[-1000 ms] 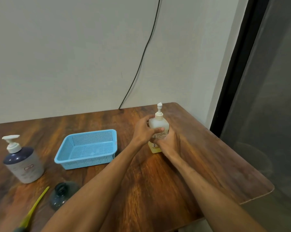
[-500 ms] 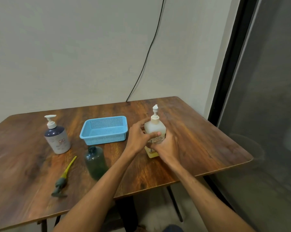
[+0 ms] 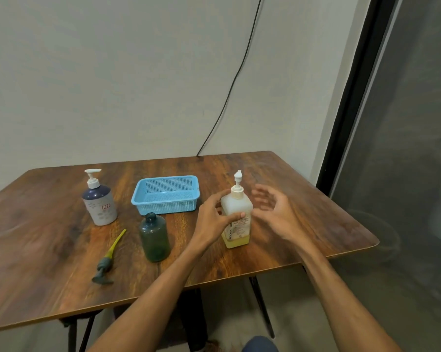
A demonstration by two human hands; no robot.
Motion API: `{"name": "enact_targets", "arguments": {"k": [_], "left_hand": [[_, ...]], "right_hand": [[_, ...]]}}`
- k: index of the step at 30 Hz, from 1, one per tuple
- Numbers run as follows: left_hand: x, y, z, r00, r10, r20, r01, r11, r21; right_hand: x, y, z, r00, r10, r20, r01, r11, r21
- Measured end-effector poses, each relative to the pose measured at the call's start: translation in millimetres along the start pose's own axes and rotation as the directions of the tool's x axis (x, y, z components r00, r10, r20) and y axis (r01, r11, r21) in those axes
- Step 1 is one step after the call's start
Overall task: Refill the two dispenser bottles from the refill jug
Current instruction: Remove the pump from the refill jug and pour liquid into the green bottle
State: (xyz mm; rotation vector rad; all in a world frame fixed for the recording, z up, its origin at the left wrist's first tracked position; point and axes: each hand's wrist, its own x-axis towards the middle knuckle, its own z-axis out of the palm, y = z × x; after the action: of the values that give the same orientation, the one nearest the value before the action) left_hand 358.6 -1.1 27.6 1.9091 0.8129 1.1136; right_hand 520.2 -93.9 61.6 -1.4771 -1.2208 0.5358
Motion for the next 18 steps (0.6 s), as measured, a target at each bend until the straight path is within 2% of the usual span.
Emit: {"name": "enact_targets", "arguments": {"k": [3,6,11,15,18], "left_hand": [[-2.2,-0.6,1.8,1.000,-0.009,-0.015,0.009,1.000,-0.019],[-3.7,-0.8,2.3,0.999,-0.018,-0.028,0.016,0.998,-0.055],[-3.9,-6.1,4.5,0.998,-0.028,-0.057,0.026,0.999,-0.039],[-4.1,-5.9,4.2,0.998,-0.012,-0.061,0.009,0.999,-0.051],[-3.3,-6.3,3.9,0.998,-0.008,-0.063,0.005,0.998,-0.059]], "right_hand": [[4.2,-27.6,6.9,0.995,-0.088,-0.049,0.088,0.996,-0.014],[10.4,-38.5,29.4,0.981,-0.142,-0.130,0.126,0.984,-0.129],[24.7,-34.7,46.1,0.952,-0.180,-0.246,0.106,0.952,-0.286],[28.1,-35.4,46.5,0.953,-0.164,-0.257,0.080,0.948,-0.309],[30.1,-40.3,40.1,0.972,-0.134,-0.191,0.079,0.960,-0.270]]}}
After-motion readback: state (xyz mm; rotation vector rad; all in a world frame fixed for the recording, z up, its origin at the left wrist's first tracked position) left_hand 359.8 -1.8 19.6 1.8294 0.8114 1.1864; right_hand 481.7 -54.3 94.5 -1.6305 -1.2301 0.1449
